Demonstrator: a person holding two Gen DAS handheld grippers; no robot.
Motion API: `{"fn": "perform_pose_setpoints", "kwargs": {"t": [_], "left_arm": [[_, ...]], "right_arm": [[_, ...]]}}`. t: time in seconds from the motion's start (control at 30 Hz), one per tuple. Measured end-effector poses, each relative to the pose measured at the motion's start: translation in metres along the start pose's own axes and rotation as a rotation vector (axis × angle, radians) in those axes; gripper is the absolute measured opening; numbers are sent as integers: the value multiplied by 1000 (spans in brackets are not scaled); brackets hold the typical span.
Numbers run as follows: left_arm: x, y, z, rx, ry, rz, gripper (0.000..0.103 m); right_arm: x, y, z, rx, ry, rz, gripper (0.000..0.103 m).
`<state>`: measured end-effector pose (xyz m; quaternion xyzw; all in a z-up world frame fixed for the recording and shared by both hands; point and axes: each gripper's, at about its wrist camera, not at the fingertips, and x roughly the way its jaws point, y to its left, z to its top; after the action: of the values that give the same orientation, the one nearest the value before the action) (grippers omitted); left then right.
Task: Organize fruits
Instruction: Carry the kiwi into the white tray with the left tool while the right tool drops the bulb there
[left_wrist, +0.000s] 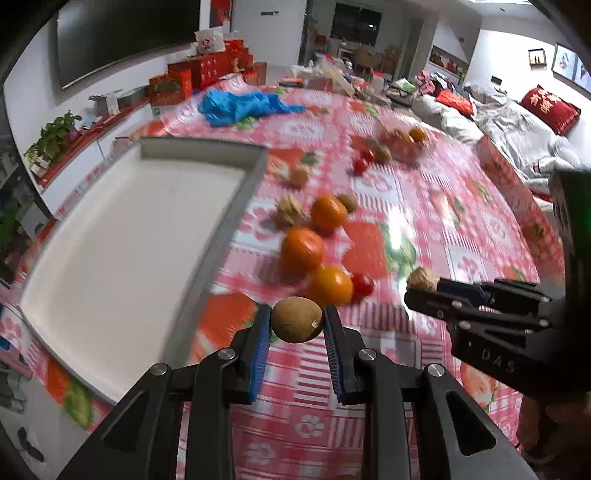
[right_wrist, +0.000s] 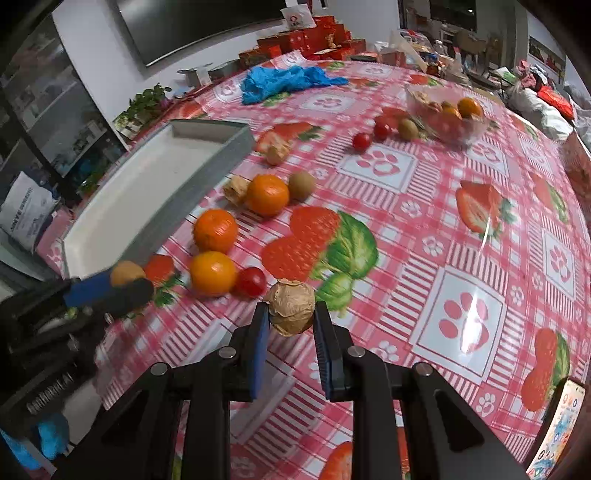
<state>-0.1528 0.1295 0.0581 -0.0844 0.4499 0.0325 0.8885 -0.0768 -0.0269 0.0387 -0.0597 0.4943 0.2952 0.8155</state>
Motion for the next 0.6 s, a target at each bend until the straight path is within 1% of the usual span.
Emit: {"fn": "perform_pose_setpoints", "kwargs": {"t": [0.1, 0.27, 0.4, 0.6], "left_arm": [[-11, 16, 9, -13, -21, 22, 30], [-23, 52, 17, -38, -55, 105, 30], [-25, 87, 20, -87, -55, 157, 30], [-18, 118, 19, -130, -43, 215, 30]], "right_arm": [[-3, 11, 8, -25, -9, 8, 26], [-2, 36, 23, -70, -11, 36, 26], [2, 64, 36, -119, -11, 63, 26], [14, 107, 56, -171, 7, 123, 26]]}}
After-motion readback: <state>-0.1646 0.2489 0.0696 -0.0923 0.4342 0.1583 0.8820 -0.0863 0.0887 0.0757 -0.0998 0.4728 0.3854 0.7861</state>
